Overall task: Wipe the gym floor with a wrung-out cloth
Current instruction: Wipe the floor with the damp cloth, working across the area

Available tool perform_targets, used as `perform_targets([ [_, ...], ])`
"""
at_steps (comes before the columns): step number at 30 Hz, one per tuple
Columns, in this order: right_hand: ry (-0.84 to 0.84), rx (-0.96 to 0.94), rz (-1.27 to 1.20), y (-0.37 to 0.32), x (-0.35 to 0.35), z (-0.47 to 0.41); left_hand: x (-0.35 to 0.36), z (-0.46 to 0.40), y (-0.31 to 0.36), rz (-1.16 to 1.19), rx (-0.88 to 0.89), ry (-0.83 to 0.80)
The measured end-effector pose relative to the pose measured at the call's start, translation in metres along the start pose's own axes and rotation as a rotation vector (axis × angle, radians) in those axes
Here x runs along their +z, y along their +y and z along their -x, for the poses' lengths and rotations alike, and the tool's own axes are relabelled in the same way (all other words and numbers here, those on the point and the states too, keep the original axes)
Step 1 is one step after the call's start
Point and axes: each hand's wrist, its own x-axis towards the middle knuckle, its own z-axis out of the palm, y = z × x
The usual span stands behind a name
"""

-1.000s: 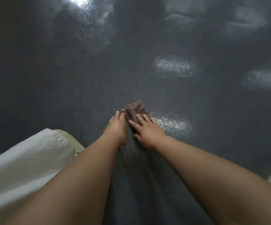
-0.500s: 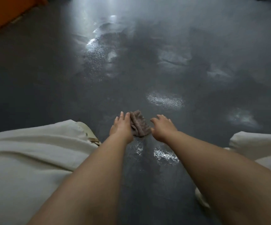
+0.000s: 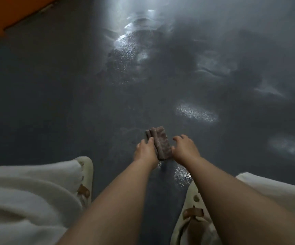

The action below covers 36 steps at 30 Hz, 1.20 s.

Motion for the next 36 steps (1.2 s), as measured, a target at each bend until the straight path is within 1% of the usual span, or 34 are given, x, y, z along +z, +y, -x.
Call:
perform_targets([
  [3,-0.029,0.090,-0.039,0.000,0.015,-0.027,0.012,-0.028,-0.004,0.149,-0.074,0.027],
  [5,-0.045,0.117,-0.047,-0.001,0.025,-0.046,0.021,-0.047,-0.008,0.246,-0.140,0.047],
  [8,-0.022,0.132,-0.037,-0.003,0.036,-0.079,0.032,-0.077,-0.010,0.373,-0.249,0.080],
  [11,0.011,0.151,-0.047,-0.005,0.044,-0.107,0.042,-0.101,-0.008,0.428,-0.292,0.095],
  [14,0.019,0.144,-0.075,-0.008,0.052,-0.126,0.047,-0.114,-0.007,0.420,-0.214,0.121],
  [18,0.055,0.069,-0.061,-0.008,0.060,-0.140,0.042,-0.119,-0.019,0.401,0.008,0.141],
  [20,0.081,0.052,-0.102,-0.009,0.060,-0.147,0.040,-0.124,-0.028,0.422,0.081,0.153],
  [22,0.098,0.028,-0.161,-0.014,0.060,-0.153,0.042,-0.130,-0.032,0.474,0.078,0.161],
  [25,0.108,0.020,-0.220,-0.021,0.057,-0.163,0.043,-0.136,-0.023,0.577,-0.008,0.200],
  [28,0.174,0.055,-0.314,-0.025,0.052,-0.173,0.026,-0.145,-0.024,0.663,-0.037,0.315],
  [30,0.209,0.078,-0.386,-0.030,0.050,-0.180,0.007,-0.153,-0.040,0.608,-0.033,0.450],
  [31,0.211,0.068,-0.410,-0.033,0.051,-0.182,0.000,-0.156,-0.051,0.540,-0.028,0.516],
  [33,0.214,0.012,-0.422,-0.042,0.054,-0.183,-0.009,-0.162,-0.067,0.315,-0.034,0.597],
  [34,0.227,-0.020,-0.404,-0.045,0.056,-0.182,-0.010,-0.165,-0.071,0.198,-0.036,0.588],
  [35,0.247,-0.044,-0.362,-0.047,0.058,-0.181,-0.011,-0.168,-0.072,0.098,-0.020,0.542],
  [36,0.265,-0.057,-0.300,-0.047,0.060,-0.179,-0.010,-0.173,-0.073,0.006,0.020,0.461],
])
